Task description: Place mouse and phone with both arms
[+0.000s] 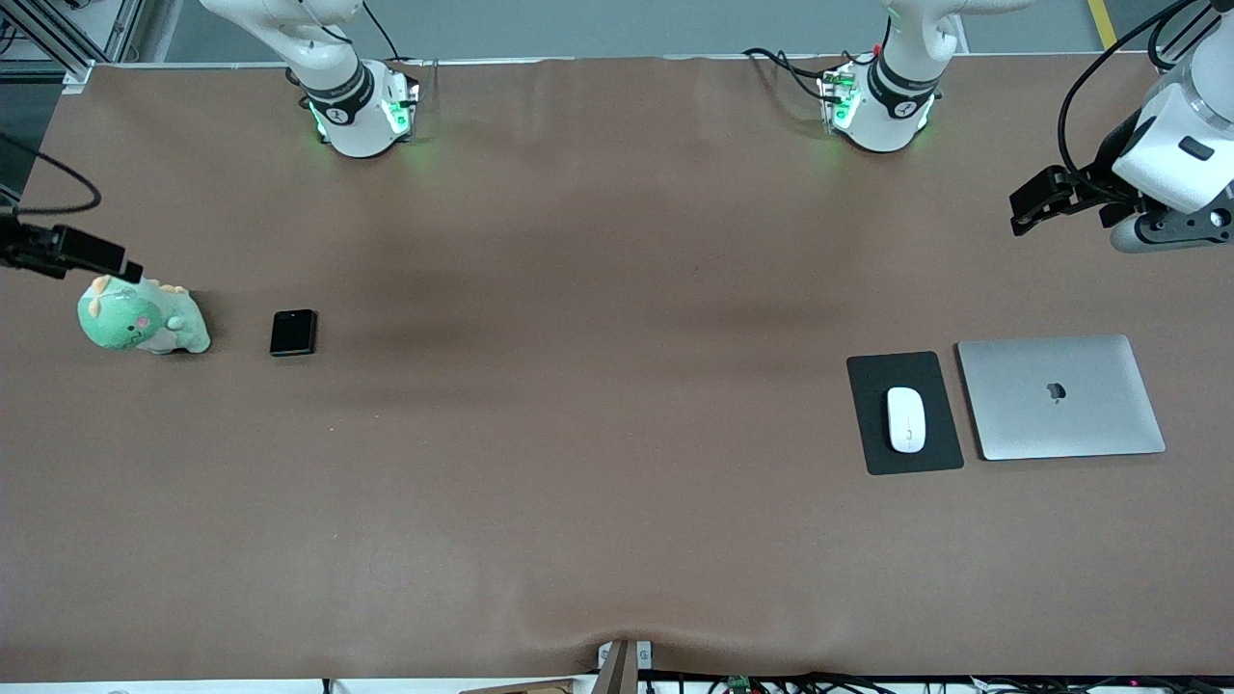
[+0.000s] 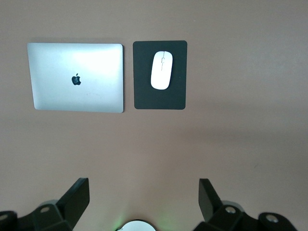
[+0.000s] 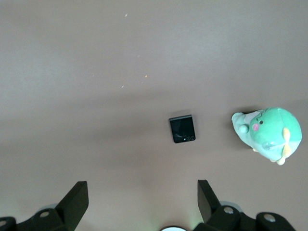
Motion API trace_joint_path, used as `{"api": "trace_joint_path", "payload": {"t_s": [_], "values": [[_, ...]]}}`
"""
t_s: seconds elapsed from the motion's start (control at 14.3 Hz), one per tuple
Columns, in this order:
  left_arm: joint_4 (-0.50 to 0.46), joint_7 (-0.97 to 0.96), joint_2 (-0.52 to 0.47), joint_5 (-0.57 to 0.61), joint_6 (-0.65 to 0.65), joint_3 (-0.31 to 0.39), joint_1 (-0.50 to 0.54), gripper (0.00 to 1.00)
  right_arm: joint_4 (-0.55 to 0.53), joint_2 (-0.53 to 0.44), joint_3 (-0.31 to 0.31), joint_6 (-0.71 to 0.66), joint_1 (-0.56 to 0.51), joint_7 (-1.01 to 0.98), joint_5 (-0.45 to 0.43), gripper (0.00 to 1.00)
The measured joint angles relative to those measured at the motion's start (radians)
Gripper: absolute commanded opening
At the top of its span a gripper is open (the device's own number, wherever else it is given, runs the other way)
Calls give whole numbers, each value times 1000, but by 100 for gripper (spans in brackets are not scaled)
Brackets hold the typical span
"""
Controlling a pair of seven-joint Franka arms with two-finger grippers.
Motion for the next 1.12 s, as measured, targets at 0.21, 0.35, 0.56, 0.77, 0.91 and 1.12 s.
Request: {"api": "trace_joint_path", "payload": {"t_s": [0.21, 0.35, 0.56, 0.77, 0.91, 1.12], "values": [[0, 0, 0, 0, 0, 0, 0, 100, -129, -113, 3, 40, 35, 3, -1, 100], [0, 0, 0, 0, 0, 0, 0, 100, -164, -144, 3, 40, 51, 3, -6, 100], [5, 0, 0, 0, 3, 0, 0, 100, -167, -156, 4, 49, 58, 3, -35, 100], [24, 0, 0, 0, 3, 0, 1, 100, -168, -158, 1, 69, 58, 3, -72, 100], [36, 0, 4, 0, 3, 0, 1, 100, -171, -158, -4, 100, 58, 3, -83, 100], [47, 0, 10, 0, 3, 0, 1, 100, -174, -158, -5, 114, 57, 3, -85, 100]]}}
